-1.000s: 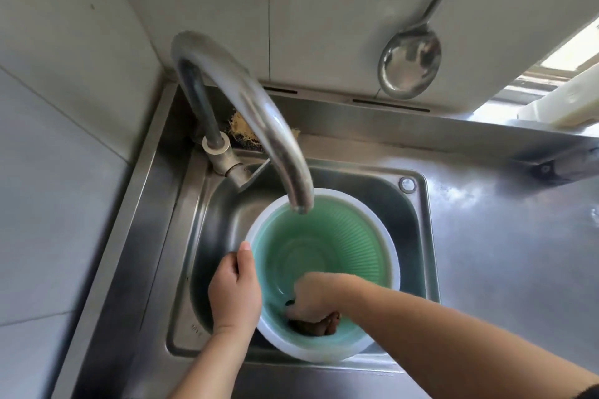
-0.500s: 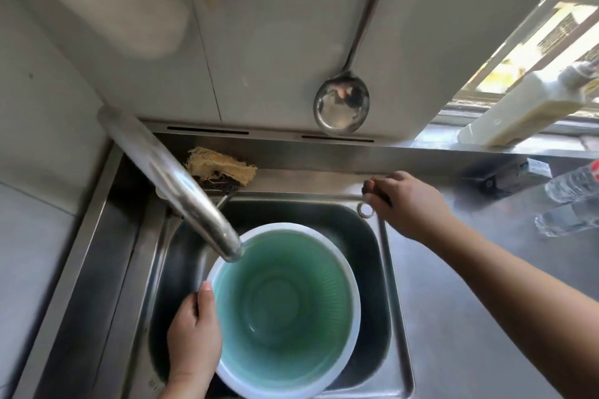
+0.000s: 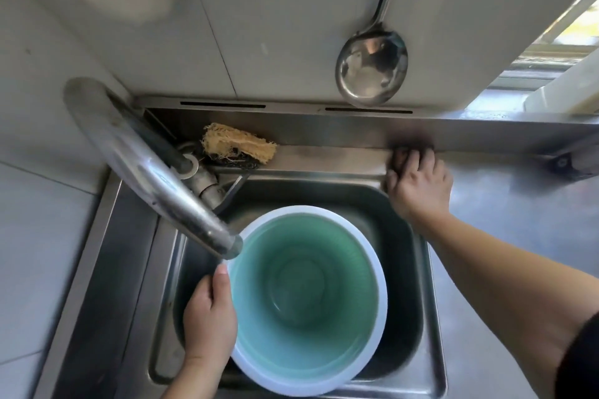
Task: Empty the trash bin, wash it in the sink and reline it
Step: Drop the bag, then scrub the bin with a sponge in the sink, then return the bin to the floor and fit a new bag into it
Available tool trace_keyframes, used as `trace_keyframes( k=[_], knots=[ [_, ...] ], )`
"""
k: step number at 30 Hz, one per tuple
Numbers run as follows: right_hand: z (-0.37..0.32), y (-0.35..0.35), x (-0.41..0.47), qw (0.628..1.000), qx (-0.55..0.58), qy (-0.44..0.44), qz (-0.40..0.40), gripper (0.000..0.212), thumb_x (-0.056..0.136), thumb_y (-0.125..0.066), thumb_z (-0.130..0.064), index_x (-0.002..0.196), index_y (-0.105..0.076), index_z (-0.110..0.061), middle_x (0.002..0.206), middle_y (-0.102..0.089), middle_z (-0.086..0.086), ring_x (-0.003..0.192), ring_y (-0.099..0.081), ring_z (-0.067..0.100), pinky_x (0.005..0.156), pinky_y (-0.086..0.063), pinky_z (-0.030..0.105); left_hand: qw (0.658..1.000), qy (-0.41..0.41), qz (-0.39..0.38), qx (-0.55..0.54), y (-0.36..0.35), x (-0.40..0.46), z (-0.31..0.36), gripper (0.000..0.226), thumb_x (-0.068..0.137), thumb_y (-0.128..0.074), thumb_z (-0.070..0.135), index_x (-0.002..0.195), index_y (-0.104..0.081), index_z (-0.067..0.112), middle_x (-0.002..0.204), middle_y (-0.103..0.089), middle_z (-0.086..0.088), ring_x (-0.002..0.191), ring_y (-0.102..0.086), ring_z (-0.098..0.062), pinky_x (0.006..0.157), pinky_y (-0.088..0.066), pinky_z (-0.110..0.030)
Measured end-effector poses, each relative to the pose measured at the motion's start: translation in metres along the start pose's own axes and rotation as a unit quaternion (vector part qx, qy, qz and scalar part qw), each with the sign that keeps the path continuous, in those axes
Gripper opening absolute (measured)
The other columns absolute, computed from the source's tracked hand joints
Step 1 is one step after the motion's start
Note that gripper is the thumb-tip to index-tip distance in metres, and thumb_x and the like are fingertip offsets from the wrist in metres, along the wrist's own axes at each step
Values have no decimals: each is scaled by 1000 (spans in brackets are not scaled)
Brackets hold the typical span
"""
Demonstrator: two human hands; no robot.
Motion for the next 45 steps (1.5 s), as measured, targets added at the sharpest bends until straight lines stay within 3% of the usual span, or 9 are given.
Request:
trace_keyframes(
  k=[4,8,14,20,25,28,33,40,45],
  knots=[
    [5,-3,2,999,3,10,-38,70,84,-42,-69,120,-43,-10,127,-43,18,115,-43,39,97,-37,49,1000,15,-10,2,0,-2,3,39,99,-42,51,80,-66,27,79,-71,4,78,-66,-16,68,-51,-36],
    [5,3,9,987,-8,24,-158,90,74,-51,-73,137,-33,-11,142,-34,19,128,-37,41,107,-34,48,997,65,-35,-21,1,-5,6,37,95,-44,57,85,-66,30,86,-72,4,83,-68,-19,76,-57,-42],
    [13,60,-39,991,12,117,-57,56,80,-54,-47,119,-55,-8,130,-52,19,120,-41,41,98,-43,47,995,57,-45,-63,6,-20,28,39,90,-53,60,89,-70,24,90,-75,-1,87,-70,-24,77,-59,-45],
    [18,68,-183,963,39,201,-176,37,87,-56,-32,107,-67,-4,129,-53,15,124,-43,35,100,-43,41,996,-61,-61,31,18,-39,45,54,91,-51,61,69,-59,12,72,-63,-12,66,-59,-27,61,-48,-37],
    [26,79,-300,951,129,130,-249,29,93,-42,-40,96,-59,-17,105,-54,-2,91,-59,24,67,-47,34,982,-137,-82,98,16,-44,50,59,89,-45,67,68,-56,13,65,-61,-5,61,-56,-25,56,-41,-34],
    [37,67,-369,919,146,81,-356,30,91,-43,-45,93,-58,-19,100,-58,-1,94,-61,25,68,-40,32,975,-159,-118,104,12,-40,51,60,87,-44,69,70,-57,13,68,-61,-5,62,-57,-24,55,-42,-33],
    [71,28,-466,852,129,-103,-496,36,91,-48,-41,105,-63,-12,120,-65,12,111,-61,32,74,-38,31,960,-214,-153,94,4,-33,68,62,85,-48,67,64,-57,9,62,-58,-2,56,-53,-18,50,-41,-29],
    [82,10,-549,805,180,-255,-504,39,90,-50,-40,117,-62,-15,129,-63,9,119,-59,31,92,-48,35,923,-304,-184,145,-12,-50,103,74,79,-48,75,66,-58,3,62,-61,-14,55,-53,-31,53,-45,-36],
    [85,9,-573,812,222,-289,-455,39,92,-48,-41,118,-61,-15,129,-62,10,119,-58,32,89,-47,35,897,-311,-267,168,-28,-74,127,90,73,-43,90,91,-62,5,89,-67,-30,81,-67,-47,75,-55,-62]
  ],
)
Point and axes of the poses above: each hand's wrist, its own x-axis towards the middle knuckle, its own y-axis out of the back of the hand, z = x × y, the point moved 5 cm from there along x, towards the middle knuckle
